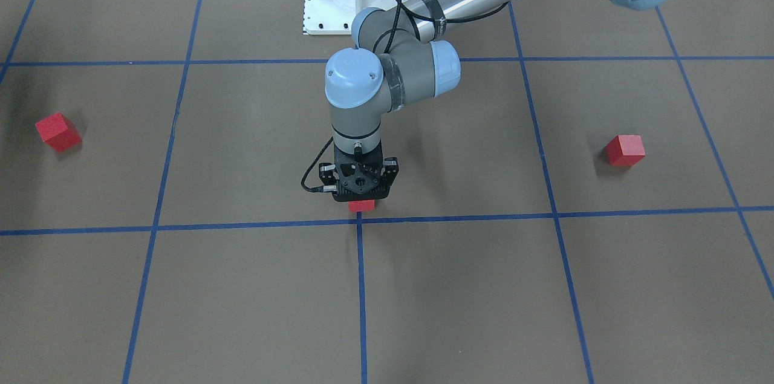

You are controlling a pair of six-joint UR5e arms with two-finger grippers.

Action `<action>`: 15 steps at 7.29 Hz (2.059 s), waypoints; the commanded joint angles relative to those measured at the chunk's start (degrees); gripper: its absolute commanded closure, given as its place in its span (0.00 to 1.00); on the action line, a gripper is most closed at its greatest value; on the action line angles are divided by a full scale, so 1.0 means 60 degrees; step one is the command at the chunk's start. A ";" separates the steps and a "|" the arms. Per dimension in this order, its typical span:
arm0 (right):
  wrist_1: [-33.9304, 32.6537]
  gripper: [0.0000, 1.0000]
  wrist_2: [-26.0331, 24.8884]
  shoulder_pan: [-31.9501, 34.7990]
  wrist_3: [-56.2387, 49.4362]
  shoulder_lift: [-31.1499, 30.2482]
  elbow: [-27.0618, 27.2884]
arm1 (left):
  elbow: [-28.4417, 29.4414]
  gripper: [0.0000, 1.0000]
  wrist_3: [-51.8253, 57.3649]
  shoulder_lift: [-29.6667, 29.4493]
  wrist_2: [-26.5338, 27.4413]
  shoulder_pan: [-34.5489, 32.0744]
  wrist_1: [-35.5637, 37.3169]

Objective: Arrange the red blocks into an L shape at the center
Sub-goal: 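Carry the red cube farther from the robot and set it down, then open the left gripper and lift away while the right gripper reaches the far cube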

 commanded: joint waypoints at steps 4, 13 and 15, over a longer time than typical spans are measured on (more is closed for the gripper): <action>0.0000 0.01 0.0000 0.0010 0.0002 0.0029 0.0038 | -0.0109 0.03 0.0017 -0.0003 0.0015 -0.0036 0.0000; 0.4281 0.01 -0.0726 -0.3004 0.1203 -0.2890 0.2999 | -0.1369 0.01 0.0061 0.0100 -0.1465 -0.2102 0.0835; 0.5463 0.01 -0.0747 -0.3430 0.1232 -0.3340 0.2457 | -0.1369 0.01 0.0061 0.0100 -0.1450 -0.2102 0.0835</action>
